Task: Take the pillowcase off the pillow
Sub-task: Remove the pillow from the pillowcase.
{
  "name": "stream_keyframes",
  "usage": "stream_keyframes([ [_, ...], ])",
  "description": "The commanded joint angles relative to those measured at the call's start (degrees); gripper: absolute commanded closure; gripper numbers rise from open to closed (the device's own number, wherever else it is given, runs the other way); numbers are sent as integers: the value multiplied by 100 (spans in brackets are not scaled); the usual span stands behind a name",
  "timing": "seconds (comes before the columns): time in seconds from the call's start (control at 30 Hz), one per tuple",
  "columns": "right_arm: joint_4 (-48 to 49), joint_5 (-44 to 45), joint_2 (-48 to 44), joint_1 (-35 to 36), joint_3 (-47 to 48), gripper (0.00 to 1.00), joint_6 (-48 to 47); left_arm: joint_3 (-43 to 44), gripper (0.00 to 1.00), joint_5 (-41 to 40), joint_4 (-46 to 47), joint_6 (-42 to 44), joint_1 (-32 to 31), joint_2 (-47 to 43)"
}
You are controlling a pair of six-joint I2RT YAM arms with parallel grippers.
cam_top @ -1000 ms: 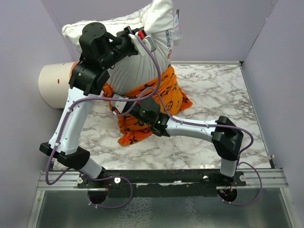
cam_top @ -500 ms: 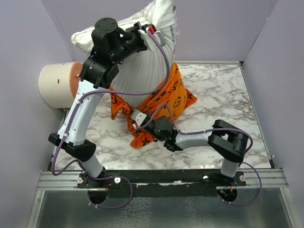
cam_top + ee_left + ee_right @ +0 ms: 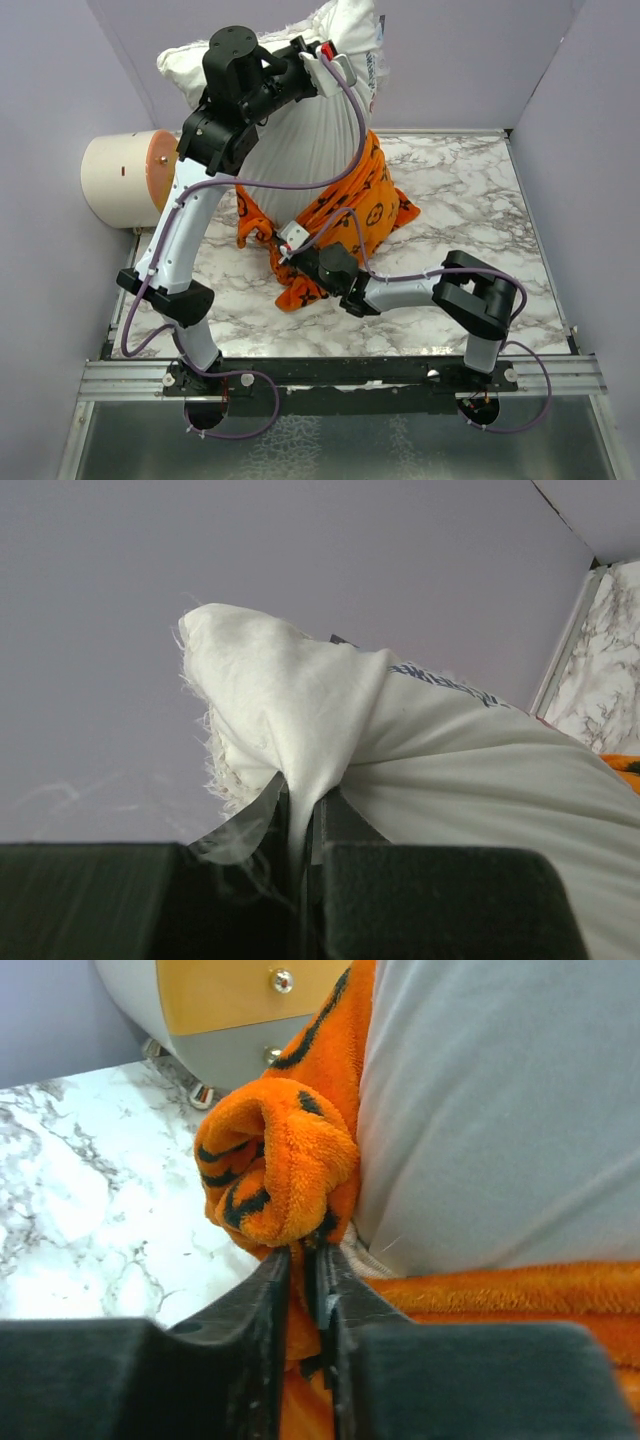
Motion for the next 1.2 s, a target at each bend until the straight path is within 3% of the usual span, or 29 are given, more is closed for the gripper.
stream_keyframes([
  [0.0, -2311, -413, 252, 75, -741, 78, 1560, 793, 100, 169, 4765, 126, -75, -540],
  [0.1, -2224, -724, -99, -222, -929, 69, 2159, 817, 100, 226, 5059, 12, -76, -550],
  [0.17, -2049, -886, -467, -391, -1073, 53, 2393, 863, 100, 249, 5162, -26, -75, -548],
  [0.23, -1949, -1032, -958, -453, -1107, 32, 2410, 787, 100, 226, 4972, -5, -75, -598],
  [0.33, -2334, -1183, -1596, -460, -843, 21, 2286, -49, 100, 98, 4753, 132, -75, -996],
  [0.53, -3159, -735, -2395, -455, -1062, 11, 2519, -1192, 100, -424, 4477, 454, -33, -1278],
  [0.73, -4413, 90, -3295, -447, -1651, 0, 3920, -1654, 100, -512, 4590, 454, 740, -999],
  [0.93, -5224, -93, -4363, -425, -1919, 0, 4202, -1569, 100, -574, 4756, 281, 1827, -356],
  [1.0, -4900, -363, -4928, -426, -2145, 0, 3946, -1618, 100, -563, 4802, 92, 1955, -348],
  [1.07, -5108, -48, -5235, -425, -2194, 0, 4064, -1686, 100, -504, 4813, 14, 1973, -348],
  [1.17, -5621, 390, -4920, -425, -2009, 0, 4127, -1758, 100, -322, 4869, -116, 1973, -348],
])
